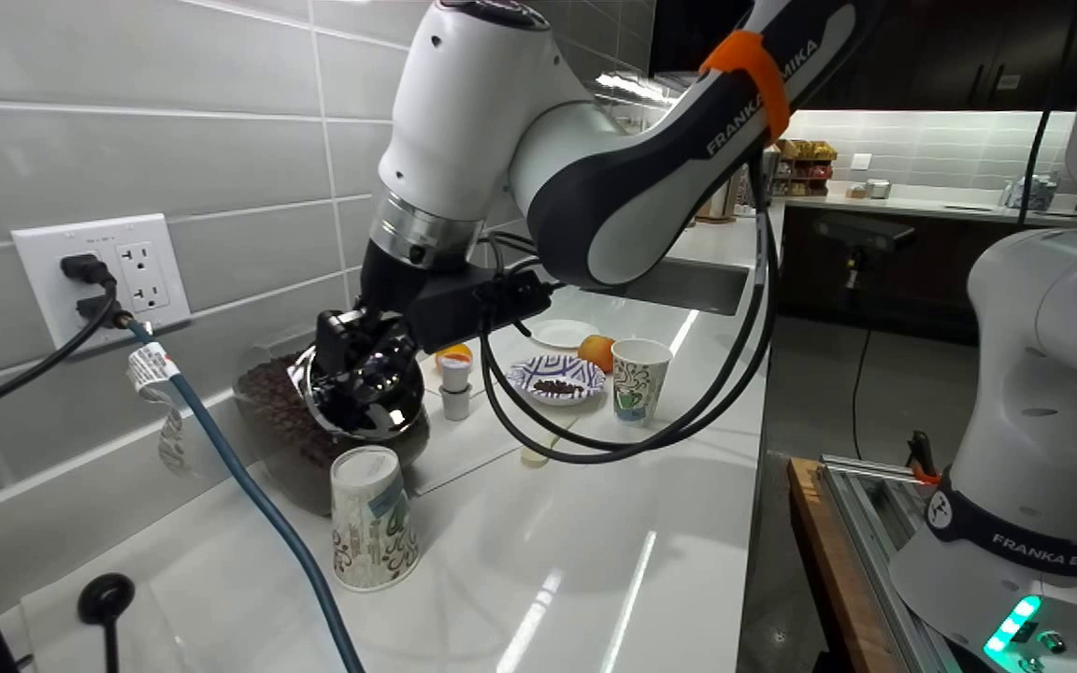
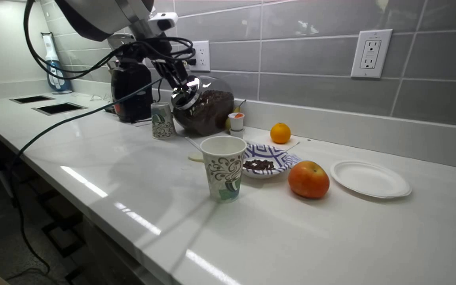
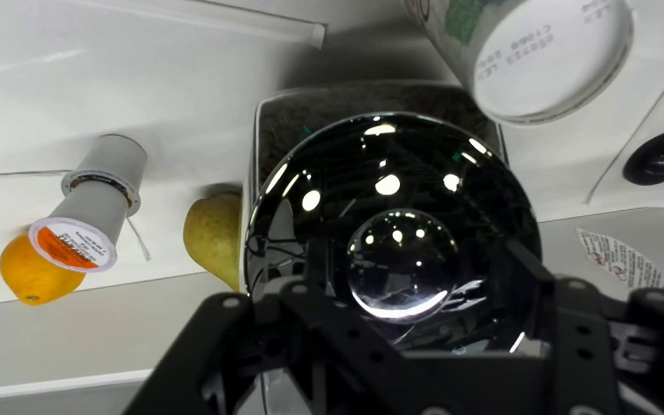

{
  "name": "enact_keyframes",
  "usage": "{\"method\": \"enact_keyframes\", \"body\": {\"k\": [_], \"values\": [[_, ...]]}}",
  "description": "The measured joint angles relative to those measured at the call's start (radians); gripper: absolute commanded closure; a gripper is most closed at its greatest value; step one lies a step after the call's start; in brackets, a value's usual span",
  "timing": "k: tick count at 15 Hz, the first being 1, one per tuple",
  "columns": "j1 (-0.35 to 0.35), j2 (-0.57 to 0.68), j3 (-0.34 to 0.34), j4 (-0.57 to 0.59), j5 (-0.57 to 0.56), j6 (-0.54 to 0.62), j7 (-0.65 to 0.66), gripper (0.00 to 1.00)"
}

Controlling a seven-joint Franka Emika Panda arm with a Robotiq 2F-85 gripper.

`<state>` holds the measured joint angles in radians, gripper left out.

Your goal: Remove the silver lid from the glass coffee jug

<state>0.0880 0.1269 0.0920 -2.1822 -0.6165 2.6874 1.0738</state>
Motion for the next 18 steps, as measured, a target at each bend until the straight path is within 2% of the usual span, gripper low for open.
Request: {"method": "enact_keyframes", "body": {"k": [1,2,4,5,7,9,18], "values": [[0.001,0.0,0.0,0.0,-0.004,0.0,0.004,0.39],[0.001,0.001,0.0,0.0,-0.008,0.0,0.01,0.36],[0.001,0.001,0.0,0.0,-0.024,0.0,0.026,0.39],[0.001,0.001,0.0,0.001,-0.034,-0.001,0.035,0.44],[0.001,0.001,0.0,0.001,-0.047,-0.001,0.046,0.66],[0.001,0.001,-0.001,0.001,-0.057,-0.001,0.057,0.79],[0.006,-0.011,0.001,0.002,-0.077,-0.039,0.082,0.79]]}}
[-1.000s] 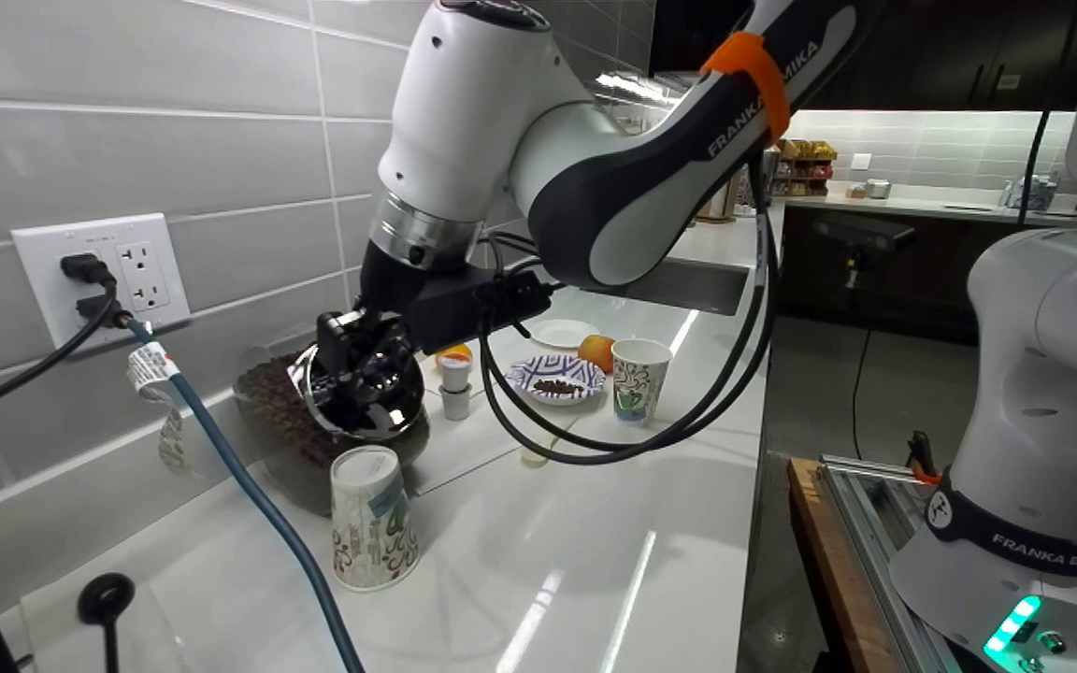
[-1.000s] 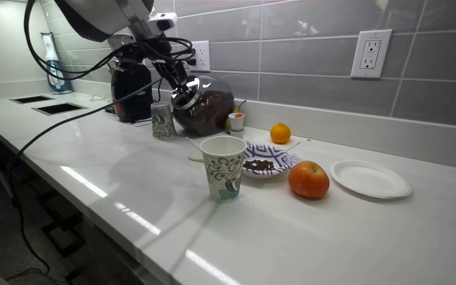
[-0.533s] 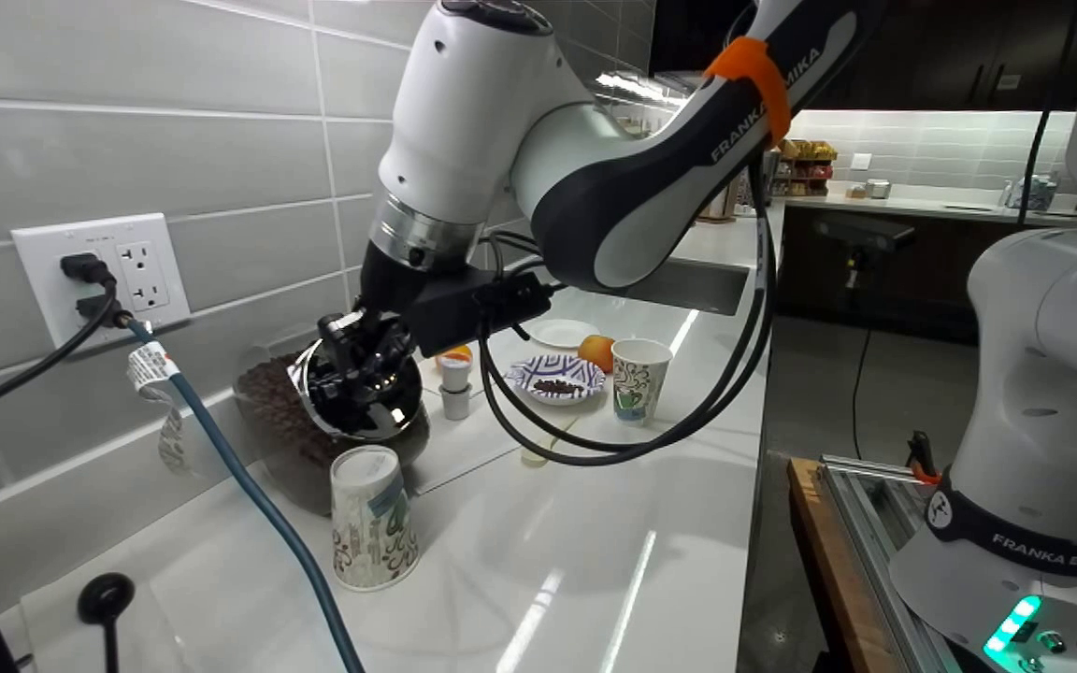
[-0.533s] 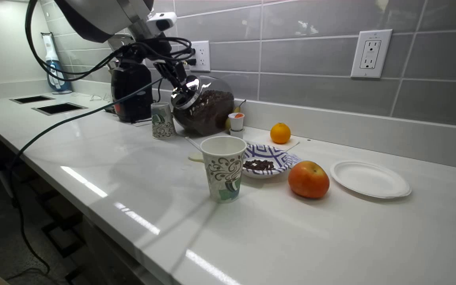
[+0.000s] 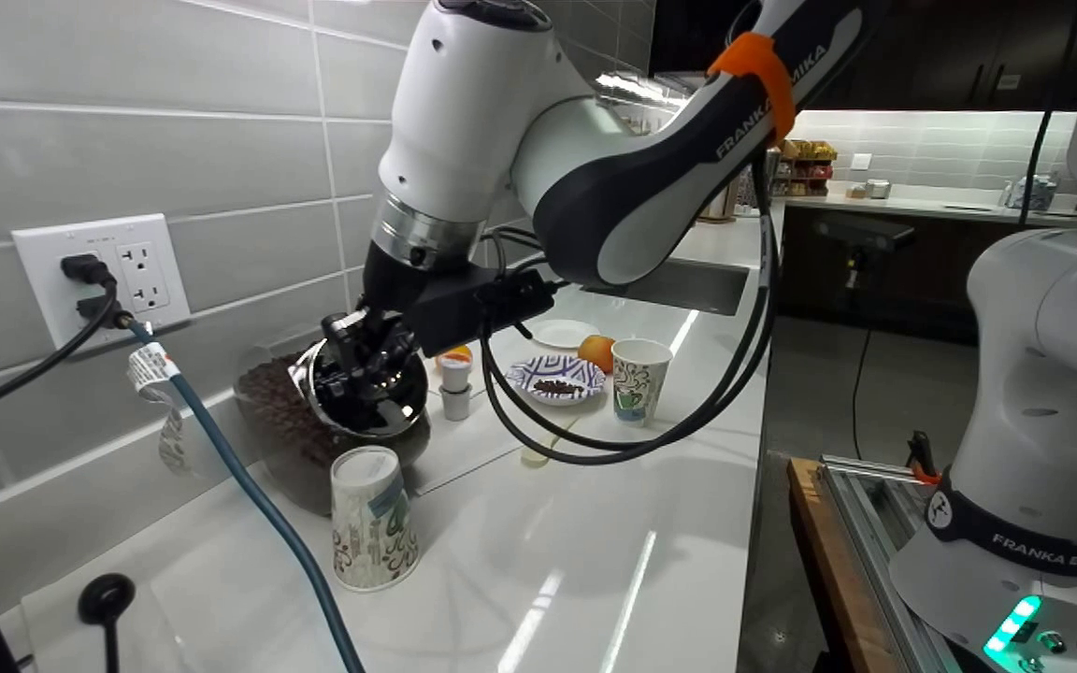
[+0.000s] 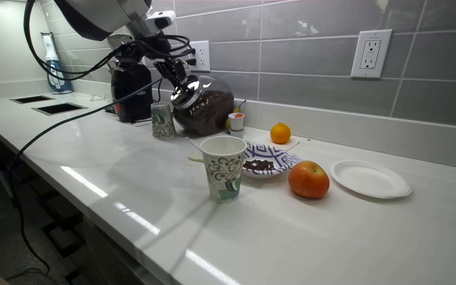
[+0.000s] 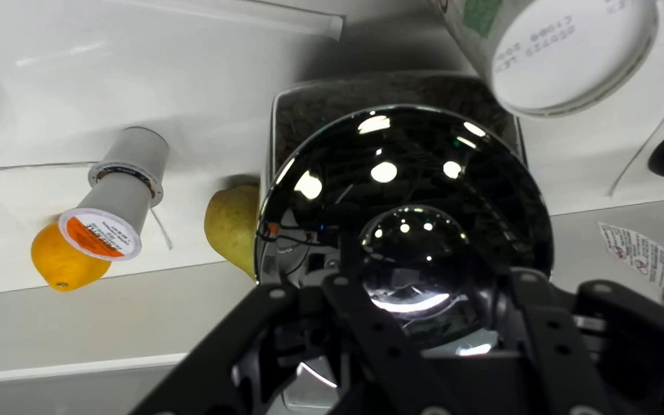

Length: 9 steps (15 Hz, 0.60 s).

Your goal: Remove the silver lid from the glass coffee jug

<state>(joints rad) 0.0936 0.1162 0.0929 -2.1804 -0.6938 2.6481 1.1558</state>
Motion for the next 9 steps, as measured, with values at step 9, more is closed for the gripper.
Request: {"method": "enact_keyframes", "body": {"k": [9], "values": [[0.025,-0.105,0.014,0.018,0.36,-0.131,-0.194,0.79]]}}
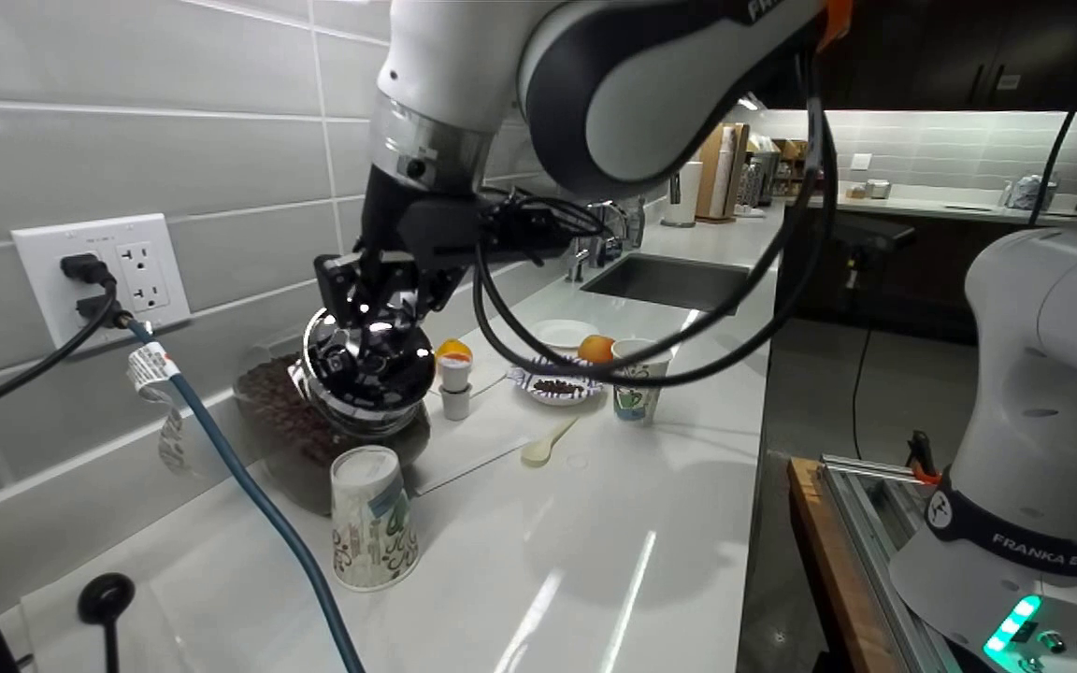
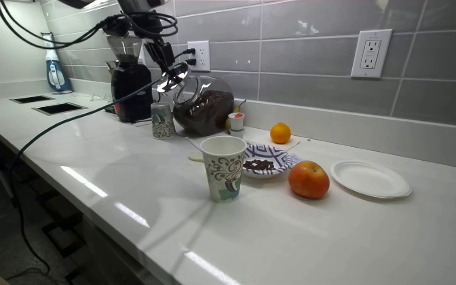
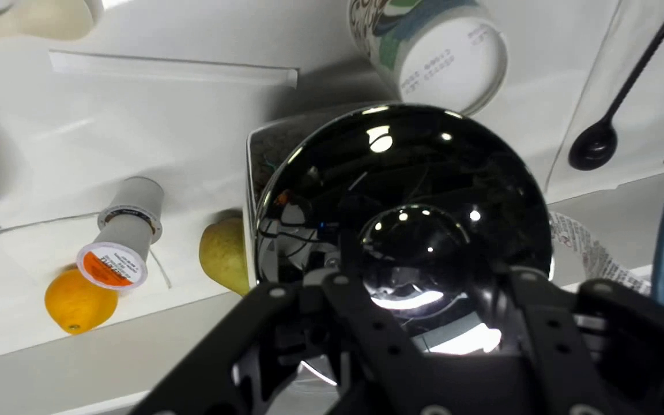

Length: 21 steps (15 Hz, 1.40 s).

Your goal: Remove the silver lid from the glass coffee jug

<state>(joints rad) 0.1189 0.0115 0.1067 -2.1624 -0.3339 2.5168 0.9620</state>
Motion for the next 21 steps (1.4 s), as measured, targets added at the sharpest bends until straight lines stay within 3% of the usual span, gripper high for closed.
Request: {"method": "enact_keyframes", "body": {"k": [1,2,6,7,12,21], "values": [[-0.001,-0.015,-0.001,0.025,0.071,-0.061,-0.04,0.79],[-0.004,-0.029,-0.004,0.059,0.126,-0.136,-0.067,0.54],[-0.007,-0.031,-0.003,0.066,0.133,-0.156,-0.077,0.54],[-0.007,-0.024,-0.003,0.065,0.133,-0.154,-0.077,0.79],[-0.009,-0.015,-0.006,0.078,0.131,-0.158,-0.074,0.79],[-0.025,0.097,-0.037,0.231,0.157,-0.219,-0.074,0.79]]}}
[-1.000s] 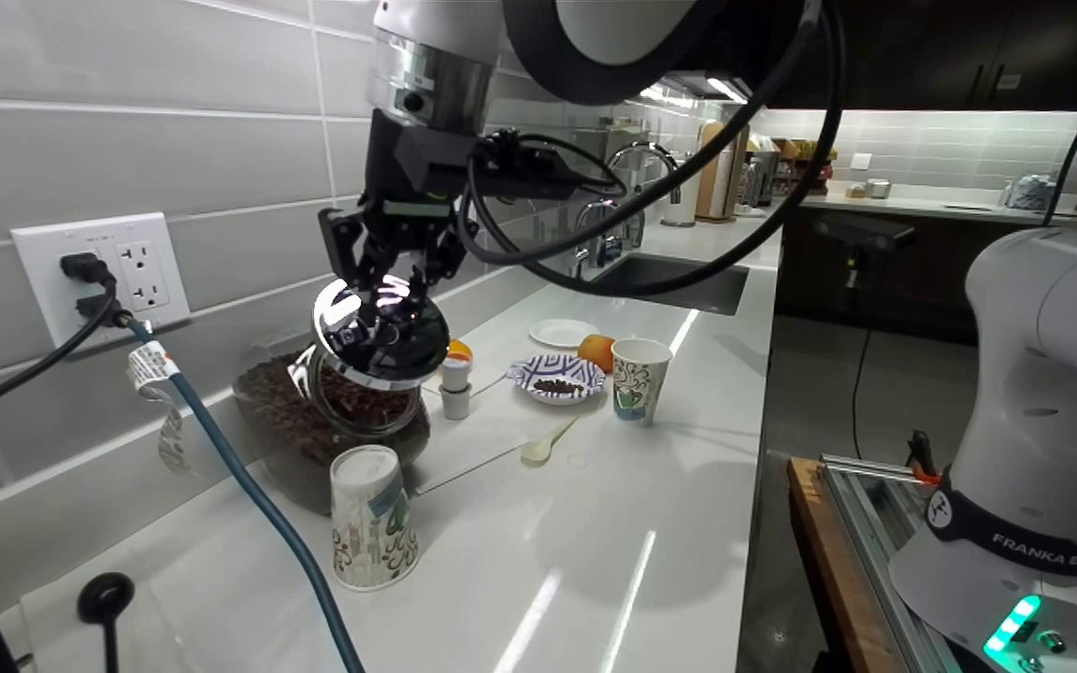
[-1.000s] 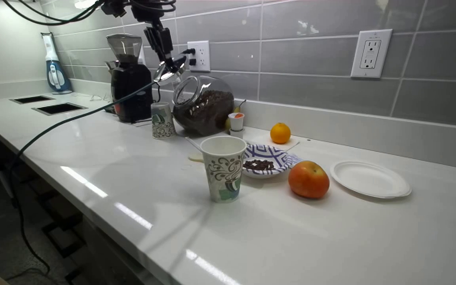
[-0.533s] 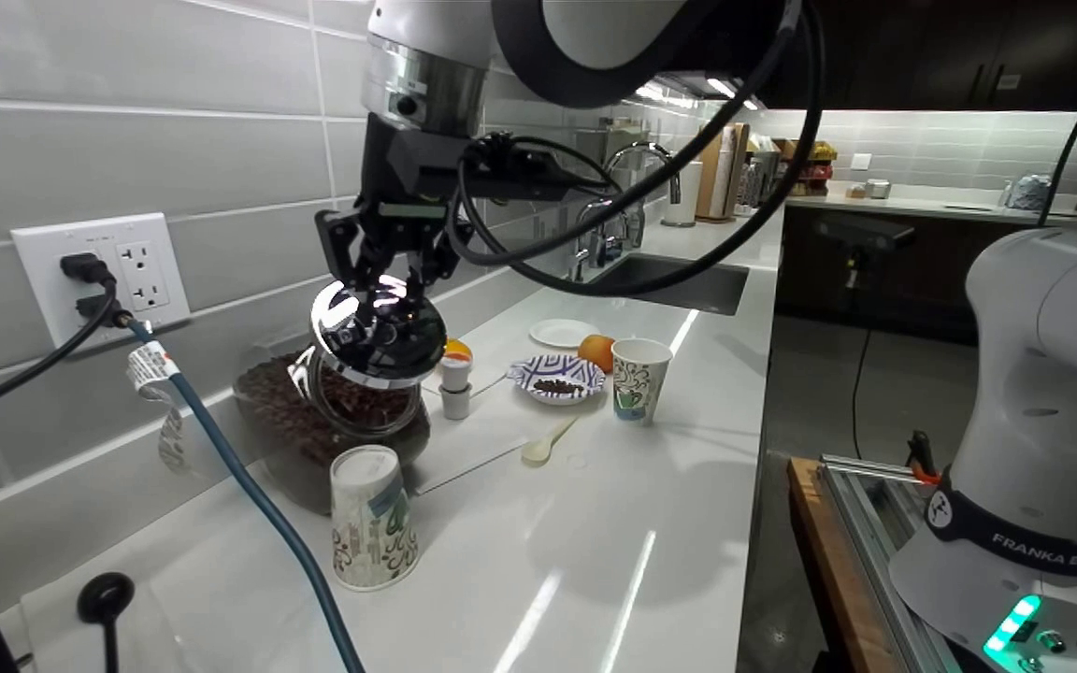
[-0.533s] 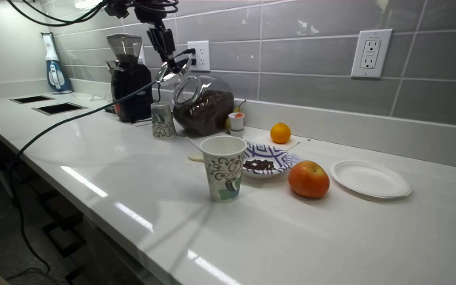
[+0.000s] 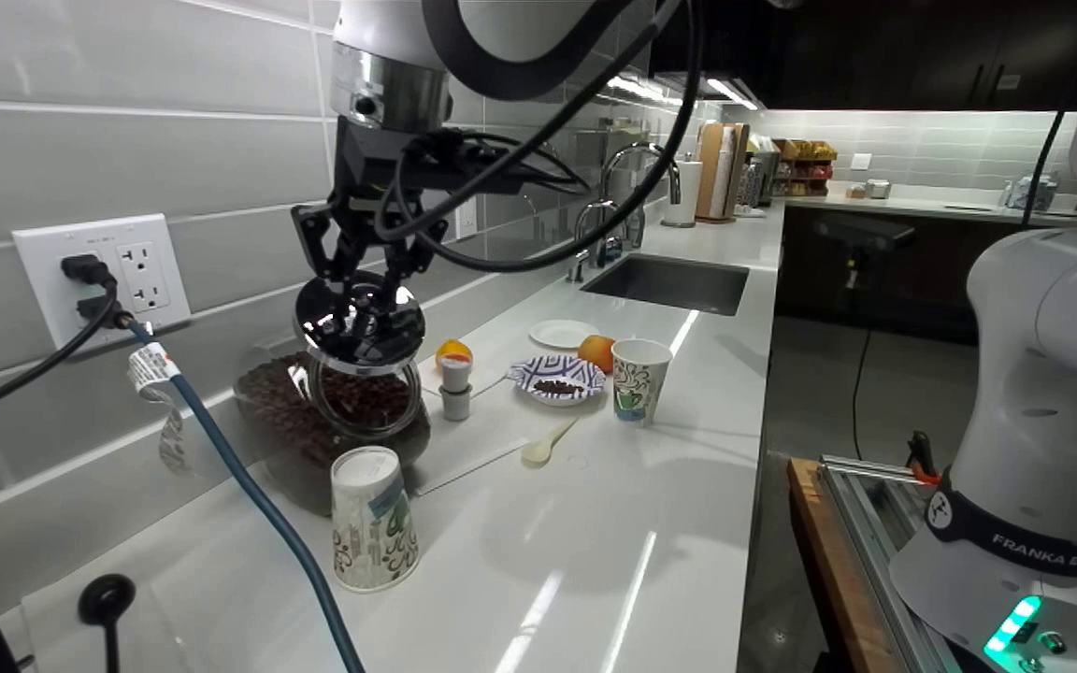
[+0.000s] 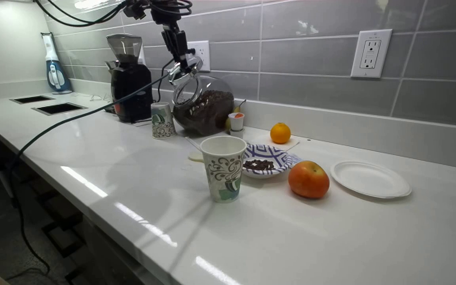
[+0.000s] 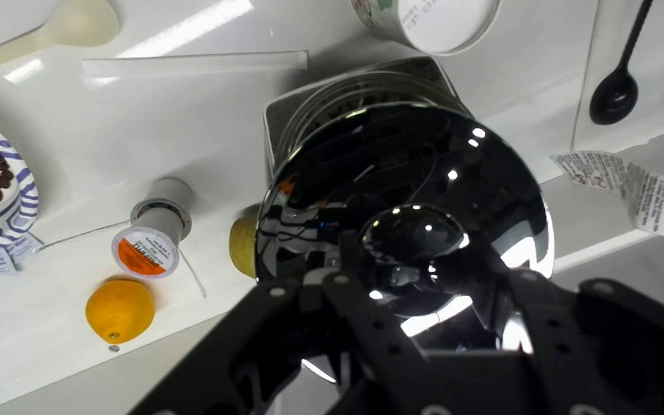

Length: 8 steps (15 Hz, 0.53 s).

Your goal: Remove the silver lid from the glass coffee jug

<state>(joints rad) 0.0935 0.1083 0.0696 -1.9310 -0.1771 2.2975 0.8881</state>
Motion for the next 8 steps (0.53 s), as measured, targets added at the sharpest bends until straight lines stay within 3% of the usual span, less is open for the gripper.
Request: {"method": "enact_keyframes", "body": {"k": [8], "values": [[-0.003,0.107,-0.024,0.188,0.141,-0.138,-0.018,0.79]]}}
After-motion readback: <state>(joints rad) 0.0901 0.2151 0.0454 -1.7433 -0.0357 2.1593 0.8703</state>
